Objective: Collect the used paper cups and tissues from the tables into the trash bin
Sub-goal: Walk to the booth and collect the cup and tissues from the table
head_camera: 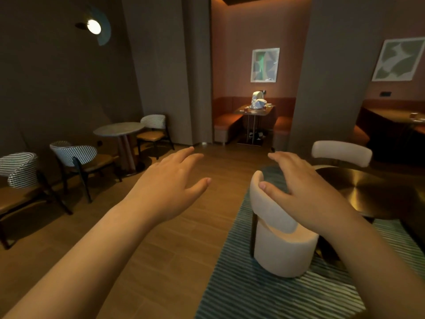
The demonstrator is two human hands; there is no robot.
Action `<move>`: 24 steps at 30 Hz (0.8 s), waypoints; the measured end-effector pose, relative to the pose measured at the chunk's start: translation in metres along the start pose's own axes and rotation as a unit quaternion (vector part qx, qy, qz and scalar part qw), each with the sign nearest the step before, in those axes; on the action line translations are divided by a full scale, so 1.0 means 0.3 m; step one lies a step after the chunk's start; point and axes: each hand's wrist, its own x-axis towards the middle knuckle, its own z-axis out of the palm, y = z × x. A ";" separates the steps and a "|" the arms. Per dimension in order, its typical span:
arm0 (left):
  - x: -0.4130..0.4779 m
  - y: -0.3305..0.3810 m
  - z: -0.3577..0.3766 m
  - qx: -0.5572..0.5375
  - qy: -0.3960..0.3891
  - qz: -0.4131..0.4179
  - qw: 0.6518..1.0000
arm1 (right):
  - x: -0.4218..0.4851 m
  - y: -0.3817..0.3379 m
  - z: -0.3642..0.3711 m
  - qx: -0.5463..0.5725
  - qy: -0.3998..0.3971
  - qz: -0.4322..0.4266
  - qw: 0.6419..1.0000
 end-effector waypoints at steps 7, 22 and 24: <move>0.529 -0.351 0.169 0.096 0.024 0.003 0.995 | 0.594 0.034 0.180 -0.040 0.017 -0.013 0.999; 1.686 -0.525 0.613 -0.060 0.068 0.088 0.992 | 1.615 0.463 0.425 -0.098 0.051 0.033 0.993; 1.850 -0.546 0.679 -0.058 0.088 0.090 0.990 | 1.769 0.555 0.456 -0.103 0.055 0.032 0.993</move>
